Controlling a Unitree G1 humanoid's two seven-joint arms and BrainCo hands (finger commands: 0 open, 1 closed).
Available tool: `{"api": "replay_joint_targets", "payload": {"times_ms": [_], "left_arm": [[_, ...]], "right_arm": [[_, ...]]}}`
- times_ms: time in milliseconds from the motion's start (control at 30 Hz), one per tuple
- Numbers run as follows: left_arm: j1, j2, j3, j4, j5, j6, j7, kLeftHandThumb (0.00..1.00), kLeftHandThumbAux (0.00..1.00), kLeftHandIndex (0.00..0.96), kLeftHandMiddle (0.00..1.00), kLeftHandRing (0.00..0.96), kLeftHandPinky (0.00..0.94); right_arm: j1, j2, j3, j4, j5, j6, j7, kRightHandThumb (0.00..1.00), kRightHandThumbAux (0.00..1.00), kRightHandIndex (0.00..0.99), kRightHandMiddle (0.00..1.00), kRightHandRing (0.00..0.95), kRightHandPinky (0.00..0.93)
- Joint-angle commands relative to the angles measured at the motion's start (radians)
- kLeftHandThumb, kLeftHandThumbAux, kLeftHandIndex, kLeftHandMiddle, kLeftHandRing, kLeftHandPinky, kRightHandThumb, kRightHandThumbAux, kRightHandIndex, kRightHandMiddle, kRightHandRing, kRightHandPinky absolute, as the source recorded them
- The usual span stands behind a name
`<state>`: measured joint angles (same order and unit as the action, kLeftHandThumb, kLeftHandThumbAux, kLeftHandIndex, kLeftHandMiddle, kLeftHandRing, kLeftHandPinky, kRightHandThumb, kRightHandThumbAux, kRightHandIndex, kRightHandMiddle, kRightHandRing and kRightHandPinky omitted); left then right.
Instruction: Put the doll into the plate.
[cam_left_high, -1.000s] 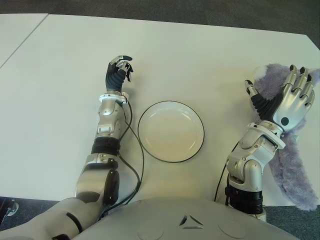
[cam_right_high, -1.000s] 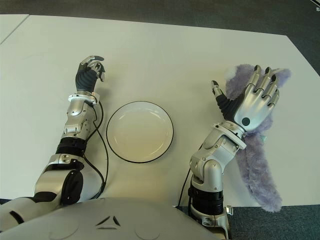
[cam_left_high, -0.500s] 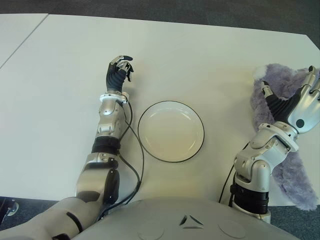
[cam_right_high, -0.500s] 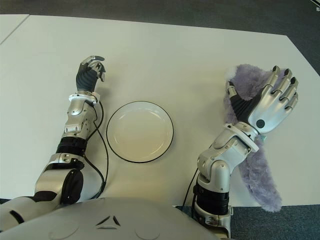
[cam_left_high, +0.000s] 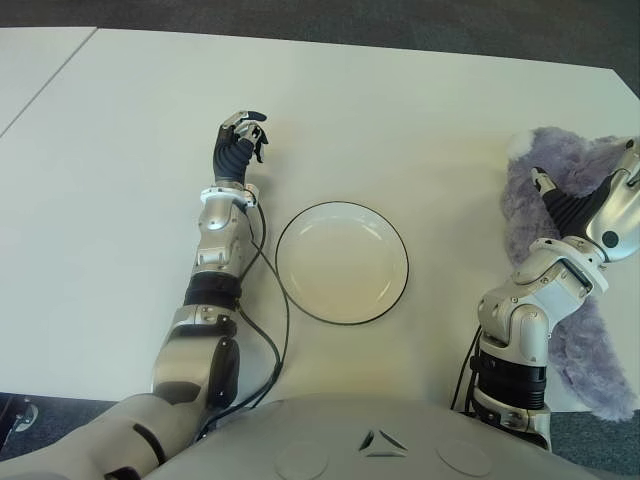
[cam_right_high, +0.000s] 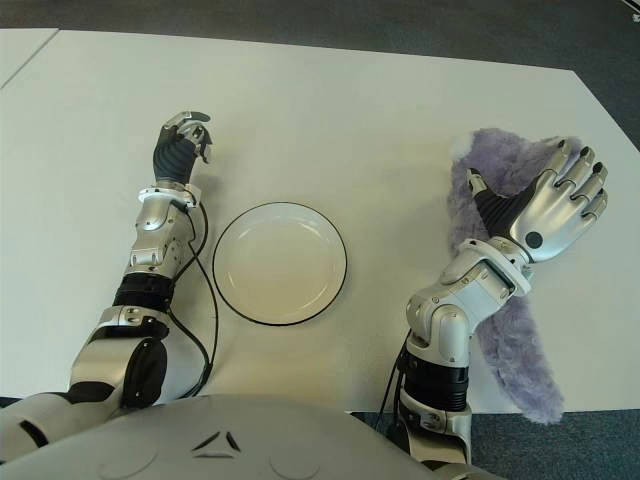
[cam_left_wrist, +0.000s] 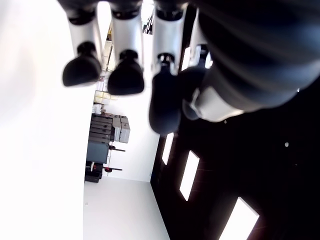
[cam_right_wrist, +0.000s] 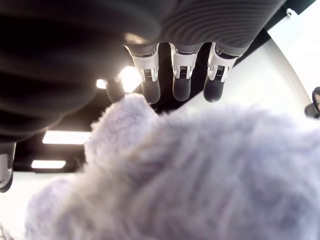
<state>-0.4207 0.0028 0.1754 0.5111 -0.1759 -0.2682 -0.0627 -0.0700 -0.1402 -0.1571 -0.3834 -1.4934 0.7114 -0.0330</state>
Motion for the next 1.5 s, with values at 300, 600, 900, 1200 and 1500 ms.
{"api": "replay_joint_targets", "payload": {"times_ms": [300, 600, 900, 1200, 1500], "left_arm": [[0.007, -0.008, -0.001, 0.013, 0.001, -0.012, 0.002, 0.717, 0.700, 0.445, 0.806, 0.806, 0.798], [0.005, -0.016, 0.002, 0.015, -0.006, -0.022, 0.001, 0.718, 0.699, 0.445, 0.805, 0.806, 0.802], [0.004, -0.026, 0.008, 0.018, -0.016, -0.036, -0.001, 0.719, 0.699, 0.445, 0.804, 0.804, 0.797], [0.005, -0.028, 0.008, 0.014, -0.019, -0.044, 0.001, 0.719, 0.698, 0.445, 0.803, 0.803, 0.795], [0.013, -0.031, 0.006, -0.006, -0.019, -0.042, 0.006, 0.719, 0.698, 0.445, 0.807, 0.807, 0.804]], "right_arm": [[-0.062, -0.052, -0.013, 0.156, 0.029, 0.062, 0.067, 0.035, 0.364, 0.000, 0.000, 0.000, 0.000], [-0.099, -0.089, -0.012, 0.250, 0.067, 0.109, 0.112, 0.012, 0.341, 0.000, 0.000, 0.000, 0.000], [-0.117, -0.108, 0.002, 0.309, 0.112, 0.144, 0.111, 0.001, 0.344, 0.000, 0.000, 0.000, 0.000], [-0.133, -0.100, 0.029, 0.335, 0.159, 0.189, 0.118, 0.013, 0.338, 0.000, 0.000, 0.000, 0.000], [-0.166, -0.110, 0.082, 0.401, 0.170, 0.265, 0.205, 0.048, 0.335, 0.000, 0.000, 0.000, 0.000]]}}
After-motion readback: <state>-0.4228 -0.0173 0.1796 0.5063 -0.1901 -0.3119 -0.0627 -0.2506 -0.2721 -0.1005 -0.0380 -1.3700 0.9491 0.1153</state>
